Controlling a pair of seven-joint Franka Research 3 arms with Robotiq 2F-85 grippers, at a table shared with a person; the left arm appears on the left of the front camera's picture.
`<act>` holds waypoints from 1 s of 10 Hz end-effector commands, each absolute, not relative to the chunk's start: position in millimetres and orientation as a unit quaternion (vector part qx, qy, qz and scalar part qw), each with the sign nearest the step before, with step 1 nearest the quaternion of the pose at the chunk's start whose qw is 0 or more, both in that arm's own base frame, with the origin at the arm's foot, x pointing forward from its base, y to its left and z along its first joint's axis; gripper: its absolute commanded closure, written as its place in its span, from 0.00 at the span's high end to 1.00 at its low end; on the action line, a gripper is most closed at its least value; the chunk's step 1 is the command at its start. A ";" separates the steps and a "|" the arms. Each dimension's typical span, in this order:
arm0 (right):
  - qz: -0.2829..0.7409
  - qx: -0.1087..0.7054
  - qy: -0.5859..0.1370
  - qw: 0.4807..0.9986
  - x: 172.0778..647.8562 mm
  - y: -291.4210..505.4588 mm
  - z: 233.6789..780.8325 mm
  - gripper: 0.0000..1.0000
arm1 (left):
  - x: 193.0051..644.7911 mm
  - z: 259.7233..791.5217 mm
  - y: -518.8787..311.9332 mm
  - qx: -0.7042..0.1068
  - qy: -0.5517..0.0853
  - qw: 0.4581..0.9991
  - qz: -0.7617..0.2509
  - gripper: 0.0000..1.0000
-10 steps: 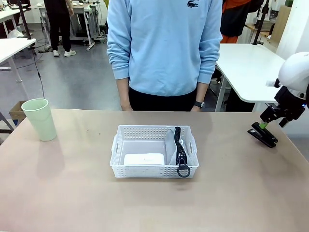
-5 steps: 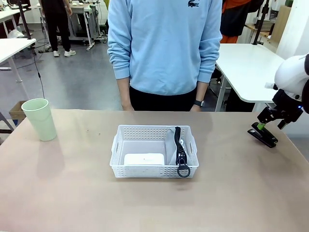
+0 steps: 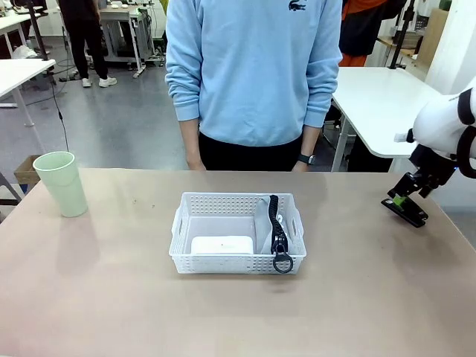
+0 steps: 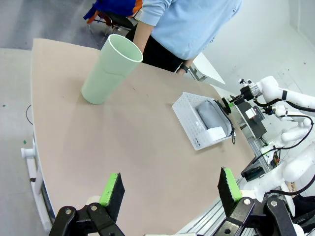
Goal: Efficiently arrange items inside the basket to fit them all.
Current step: Pick up the Stapler and place it inside the Organizing basket.
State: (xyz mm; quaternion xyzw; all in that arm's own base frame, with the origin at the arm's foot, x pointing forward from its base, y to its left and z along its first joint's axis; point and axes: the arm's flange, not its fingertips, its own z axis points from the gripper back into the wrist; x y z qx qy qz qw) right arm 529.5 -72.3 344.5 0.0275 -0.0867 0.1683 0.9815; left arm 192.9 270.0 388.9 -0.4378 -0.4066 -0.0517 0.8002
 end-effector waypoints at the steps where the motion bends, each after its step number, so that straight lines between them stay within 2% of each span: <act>1: 0.181 0.021 -0.099 0.978 527.8 -79.4 337.6 1.00 | 193.2 389.5 266.7 -0.440 -0.419 0.792 -0.055 1.00; 10: 0.196 0.019 -0.055 0.979 530.8 -74.0 297.3 1.00 | 193.2 389.5 266.7 -0.440 -0.419 0.792 -0.055 1.00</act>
